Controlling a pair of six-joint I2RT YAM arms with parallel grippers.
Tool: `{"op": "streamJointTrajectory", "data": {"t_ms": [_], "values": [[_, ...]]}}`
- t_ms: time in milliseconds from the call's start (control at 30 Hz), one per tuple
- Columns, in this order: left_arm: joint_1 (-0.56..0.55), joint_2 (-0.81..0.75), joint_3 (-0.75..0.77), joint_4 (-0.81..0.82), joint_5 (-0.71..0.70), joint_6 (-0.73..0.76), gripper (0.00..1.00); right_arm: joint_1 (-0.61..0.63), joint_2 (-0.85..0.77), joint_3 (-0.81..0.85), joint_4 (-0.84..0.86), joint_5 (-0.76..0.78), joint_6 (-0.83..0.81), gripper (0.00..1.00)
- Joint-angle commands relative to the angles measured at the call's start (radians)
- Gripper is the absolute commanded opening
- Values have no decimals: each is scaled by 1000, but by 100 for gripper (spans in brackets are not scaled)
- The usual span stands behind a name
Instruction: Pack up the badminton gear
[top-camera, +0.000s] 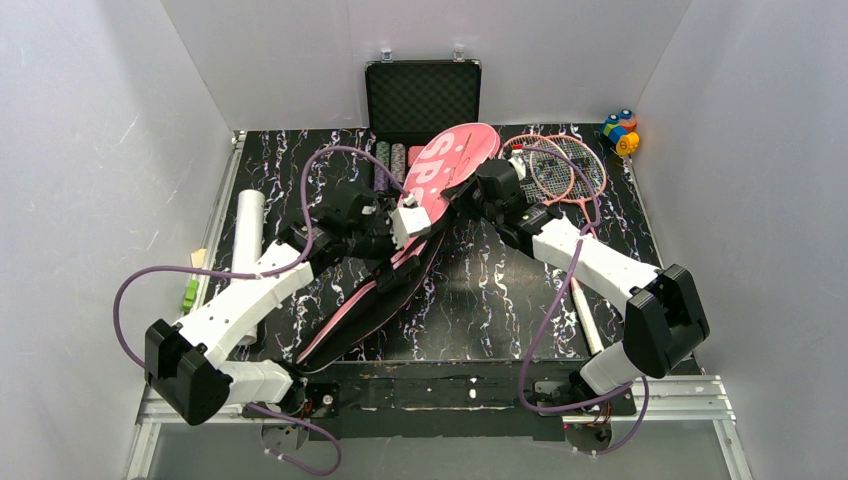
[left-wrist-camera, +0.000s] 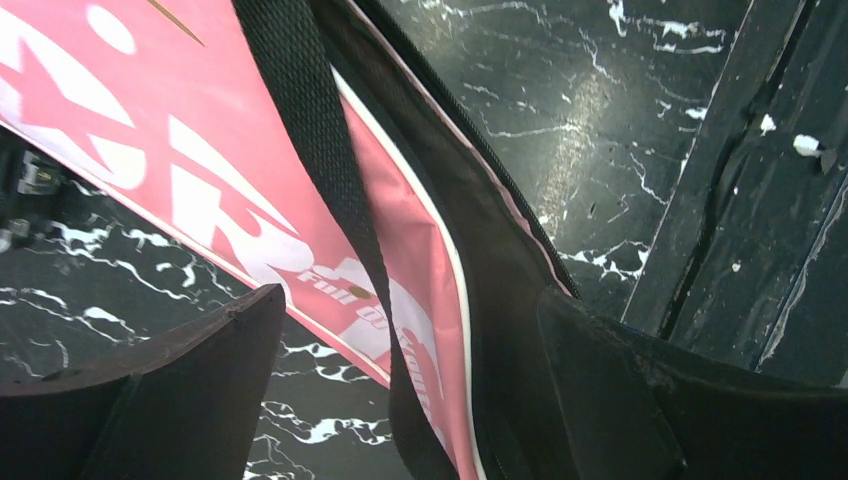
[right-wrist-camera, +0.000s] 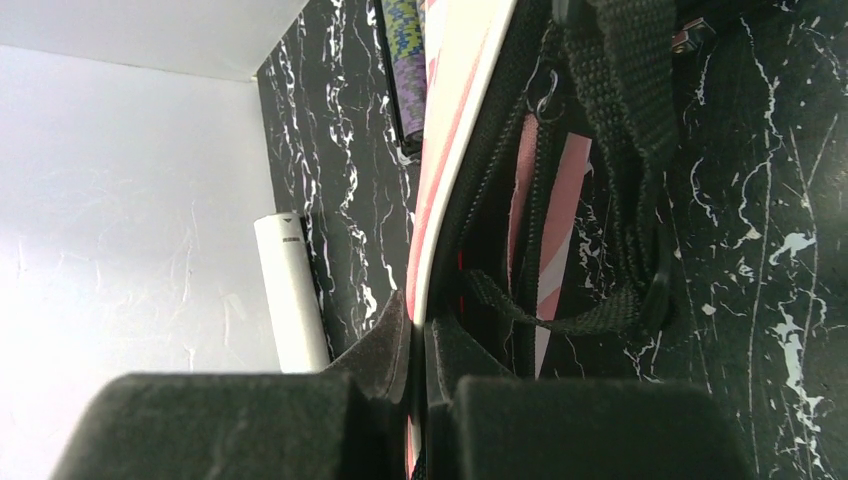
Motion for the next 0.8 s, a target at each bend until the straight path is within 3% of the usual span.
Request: {"op": "streamJointTrajectory", "data": {"t_ms": [0, 200, 633, 700, 767], "values": [[-8, -31, -9, 6, -11, -16, 98, 28, -26, 87, -34, -30, -32, 1], [-10, 3, 70, -3, 24, -46, 98, 43, -1, 120, -65, -23, -48, 1], [-33, 38, -43, 63, -116, 39, 97, 53, -28, 121, -54, -20, -65, 1], [-33, 37, -40, 60, -137, 62, 90, 53, -35, 112, -47, -22, -70, 1], [-31, 34, -31, 53, -149, 72, 75, 53, -42, 102, -39, -21, -71, 1]]}}
